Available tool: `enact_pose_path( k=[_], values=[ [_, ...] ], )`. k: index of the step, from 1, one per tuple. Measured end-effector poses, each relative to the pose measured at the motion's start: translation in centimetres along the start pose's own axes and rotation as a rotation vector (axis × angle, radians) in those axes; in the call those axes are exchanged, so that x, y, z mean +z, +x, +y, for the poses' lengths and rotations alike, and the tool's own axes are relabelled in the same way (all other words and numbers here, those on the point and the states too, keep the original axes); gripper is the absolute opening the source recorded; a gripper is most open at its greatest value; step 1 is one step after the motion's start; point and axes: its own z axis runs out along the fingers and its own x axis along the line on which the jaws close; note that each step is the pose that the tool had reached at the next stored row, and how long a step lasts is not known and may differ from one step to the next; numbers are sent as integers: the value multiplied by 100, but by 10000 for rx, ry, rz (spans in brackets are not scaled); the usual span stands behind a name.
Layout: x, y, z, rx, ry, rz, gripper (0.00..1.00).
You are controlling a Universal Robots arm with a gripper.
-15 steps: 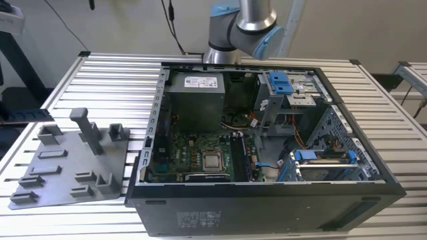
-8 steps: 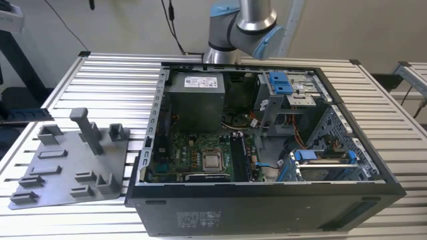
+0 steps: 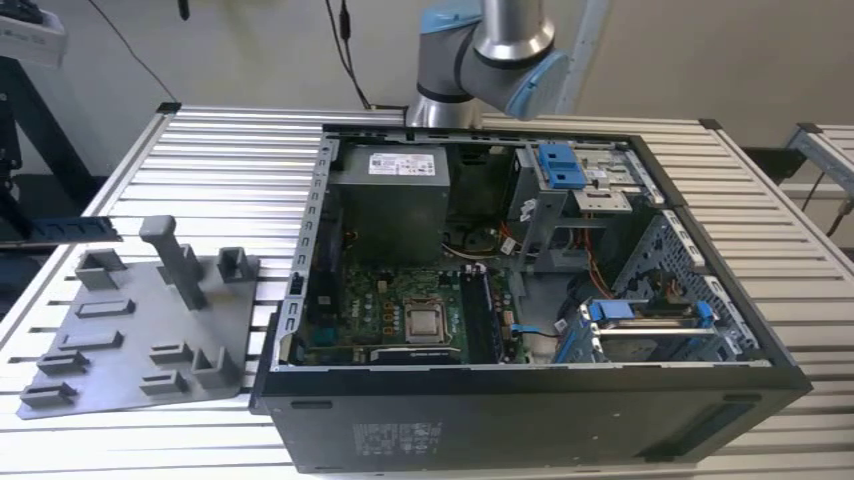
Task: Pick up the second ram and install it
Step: 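Pick up the second ram and move it above second insertion slot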
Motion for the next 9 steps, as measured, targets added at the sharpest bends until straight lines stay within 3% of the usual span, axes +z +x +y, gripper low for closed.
enact_pose_path(
  k=[5, 9],
  values=[
    [-1, 1, -11, 1, -1, 1, 14],
    [-1, 4, -72, 2, 0, 1, 14]
  ],
)
